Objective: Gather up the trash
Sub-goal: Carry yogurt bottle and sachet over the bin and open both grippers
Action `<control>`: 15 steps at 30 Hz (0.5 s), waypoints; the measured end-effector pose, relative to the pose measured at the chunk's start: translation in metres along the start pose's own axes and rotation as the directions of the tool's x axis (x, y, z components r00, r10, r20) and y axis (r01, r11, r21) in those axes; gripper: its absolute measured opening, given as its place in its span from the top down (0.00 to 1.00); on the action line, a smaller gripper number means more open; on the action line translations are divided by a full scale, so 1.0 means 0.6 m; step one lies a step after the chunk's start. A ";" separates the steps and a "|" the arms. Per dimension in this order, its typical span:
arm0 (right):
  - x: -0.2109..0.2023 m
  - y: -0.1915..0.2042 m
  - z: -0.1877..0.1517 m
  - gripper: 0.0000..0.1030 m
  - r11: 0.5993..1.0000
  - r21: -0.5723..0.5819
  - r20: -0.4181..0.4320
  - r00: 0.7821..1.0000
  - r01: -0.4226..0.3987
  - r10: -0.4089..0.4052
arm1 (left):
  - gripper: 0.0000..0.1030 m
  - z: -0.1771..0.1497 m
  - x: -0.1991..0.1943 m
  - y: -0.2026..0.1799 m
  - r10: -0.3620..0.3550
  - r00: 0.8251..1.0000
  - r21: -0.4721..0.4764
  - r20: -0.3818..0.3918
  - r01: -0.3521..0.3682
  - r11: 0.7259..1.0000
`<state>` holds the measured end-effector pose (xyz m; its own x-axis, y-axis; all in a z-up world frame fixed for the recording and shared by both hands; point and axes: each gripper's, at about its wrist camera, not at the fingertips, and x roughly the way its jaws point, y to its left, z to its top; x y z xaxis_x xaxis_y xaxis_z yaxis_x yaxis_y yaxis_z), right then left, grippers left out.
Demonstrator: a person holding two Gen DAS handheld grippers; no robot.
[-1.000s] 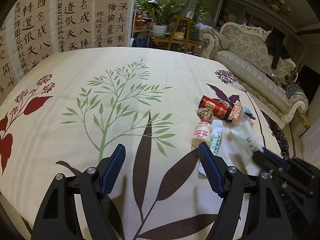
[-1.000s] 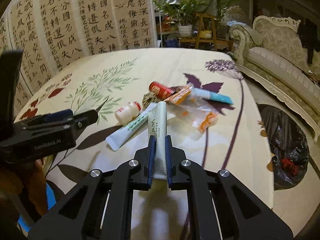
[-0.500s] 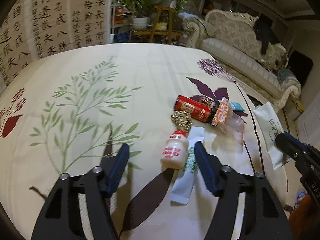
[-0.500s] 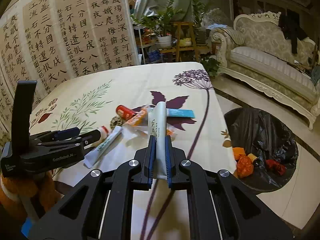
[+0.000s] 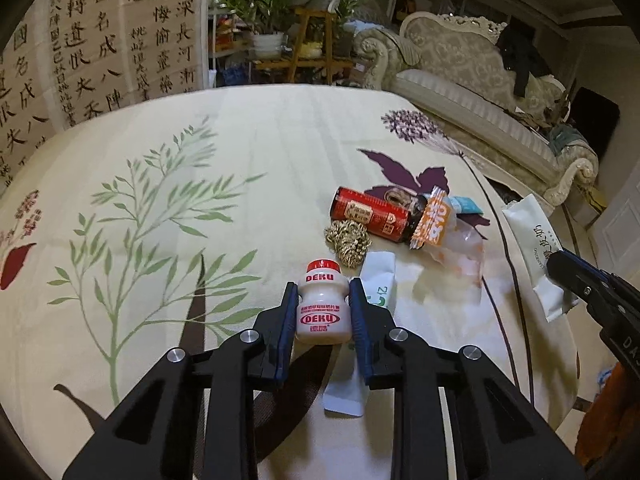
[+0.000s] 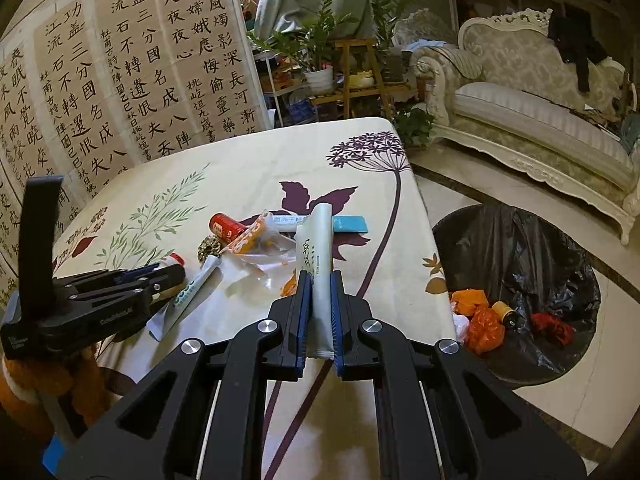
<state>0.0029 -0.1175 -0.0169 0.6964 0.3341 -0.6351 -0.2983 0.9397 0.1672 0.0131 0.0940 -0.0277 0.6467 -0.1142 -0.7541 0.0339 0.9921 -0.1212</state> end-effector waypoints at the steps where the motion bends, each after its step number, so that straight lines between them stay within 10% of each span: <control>1: -0.001 -0.001 0.001 0.90 1.000 0.001 0.003 1.000 0.001 -0.001 | 0.74 0.000 -0.006 -0.002 0.004 1.000 -0.002 0.012 -0.004 1.000; 15: -0.031 -0.091 0.015 0.90 0.991 0.080 0.058 0.992 0.107 -0.112 | 0.74 0.044 -0.046 -0.120 -0.119 0.981 0.075 0.153 0.109 0.991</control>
<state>0.0121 -0.1742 -0.0074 0.7619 0.2307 -0.6052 -0.1691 0.9729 0.1579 0.0130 0.0269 0.0189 0.7467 -0.2221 -0.6270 0.1610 0.9749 -0.1535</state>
